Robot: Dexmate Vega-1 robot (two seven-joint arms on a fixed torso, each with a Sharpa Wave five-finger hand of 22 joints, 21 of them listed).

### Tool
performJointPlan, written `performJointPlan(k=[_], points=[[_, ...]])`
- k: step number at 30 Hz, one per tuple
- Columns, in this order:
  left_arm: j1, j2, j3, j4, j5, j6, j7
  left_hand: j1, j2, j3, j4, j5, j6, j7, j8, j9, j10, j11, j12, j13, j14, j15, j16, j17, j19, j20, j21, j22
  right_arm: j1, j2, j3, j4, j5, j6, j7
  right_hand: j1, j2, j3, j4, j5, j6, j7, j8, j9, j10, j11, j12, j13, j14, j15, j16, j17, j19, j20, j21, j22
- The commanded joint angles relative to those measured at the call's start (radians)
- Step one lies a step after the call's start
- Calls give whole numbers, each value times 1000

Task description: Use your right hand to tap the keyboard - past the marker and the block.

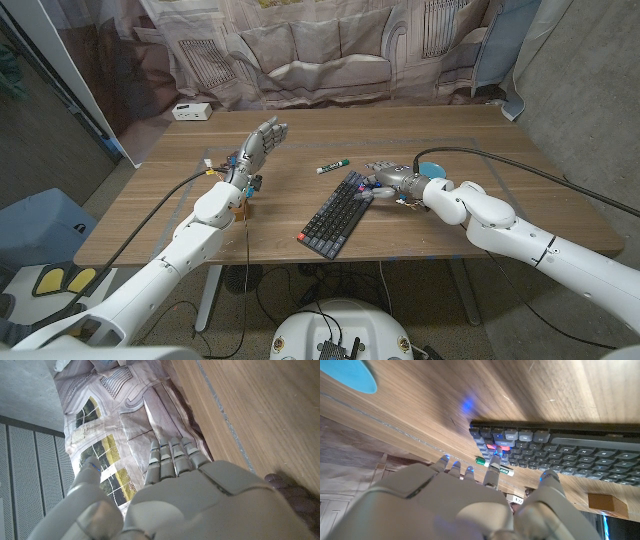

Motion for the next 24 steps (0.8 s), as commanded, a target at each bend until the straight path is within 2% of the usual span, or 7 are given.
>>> performJointPlan(k=[1, 8, 24], points=[[5, 0, -2, 0, -3, -5, -1, 2, 7, 6, 2, -1, 11, 2, 1, 3, 6, -1, 3, 6, 5, 3, 2, 3, 4, 0, -1, 4, 0, 4, -8, 4, -5, -15, 14, 2, 8, 3, 3, -3, 31, 2, 13, 5, -88, -6, 7, 4, -212, -11, 7, 4, -153, -6, 4, 3], [5, 0, -2, 1, -3, -6, -2, 2, 7, 6, 2, -1, 12, 1, 0, 3, 6, 2, 2, 6, 6, 1, 2, 3, 5, 0, -1, 4, -1, 5, -11, 2, -10, -26, 18, 2, 8, 4, 2, -3, 86, 7, 29, 5, -73, -12, 12, 4, -204, -15, 11, 4, -146, -5, 7, 3], [9, 4, -4, -4, -3, -3, -2, 3, 8, 6, 2, -1, 12, 0, -1, 3, 7, 1, 1, 6, 6, 1, 1, 3, 4, 2, -2, 4, -4, 7, -18, 5, -11, -43, 25, 3, 8, 4, 0, -2, 103, 6, 29, 5, -60, -13, 16, 4, -197, -14, 14, 4, -139, -6, 8, 2]])
